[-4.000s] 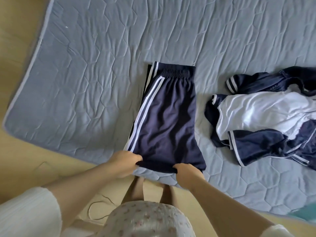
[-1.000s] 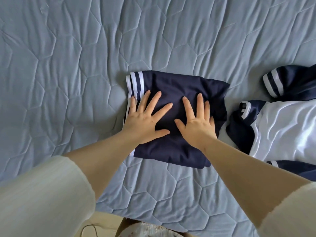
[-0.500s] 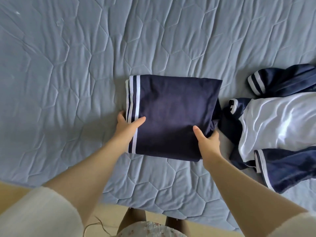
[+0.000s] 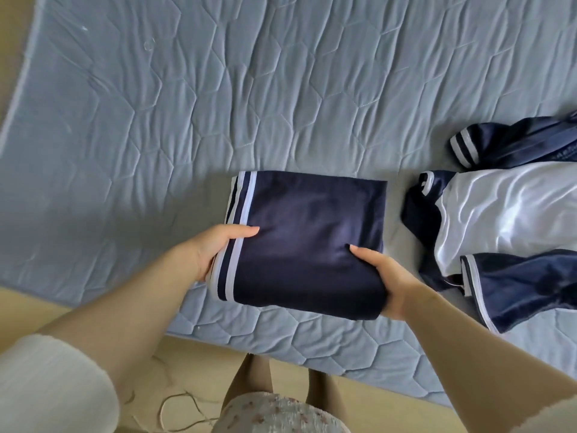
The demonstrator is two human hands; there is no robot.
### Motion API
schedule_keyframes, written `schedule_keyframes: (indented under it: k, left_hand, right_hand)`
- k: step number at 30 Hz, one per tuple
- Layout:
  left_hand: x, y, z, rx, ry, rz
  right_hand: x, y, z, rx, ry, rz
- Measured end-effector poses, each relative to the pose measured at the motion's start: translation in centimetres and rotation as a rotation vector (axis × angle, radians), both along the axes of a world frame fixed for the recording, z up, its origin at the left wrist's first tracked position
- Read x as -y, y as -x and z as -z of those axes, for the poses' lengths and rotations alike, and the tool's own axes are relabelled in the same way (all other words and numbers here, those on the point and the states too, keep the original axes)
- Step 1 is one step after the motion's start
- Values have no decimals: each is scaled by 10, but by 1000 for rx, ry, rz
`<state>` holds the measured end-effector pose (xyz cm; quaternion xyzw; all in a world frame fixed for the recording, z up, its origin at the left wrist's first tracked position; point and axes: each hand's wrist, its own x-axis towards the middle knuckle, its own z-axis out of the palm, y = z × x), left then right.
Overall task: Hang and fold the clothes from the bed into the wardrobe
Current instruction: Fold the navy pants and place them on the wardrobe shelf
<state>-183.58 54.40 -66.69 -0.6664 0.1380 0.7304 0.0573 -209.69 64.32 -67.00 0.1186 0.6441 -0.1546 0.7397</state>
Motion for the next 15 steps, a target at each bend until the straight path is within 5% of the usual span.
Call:
schedule_keyframes:
  k: [15]
  left_hand:
    - [-17, -50, -195, 4, 216, -301]
  right_hand:
    - [56, -36, -181, 75, 263, -109]
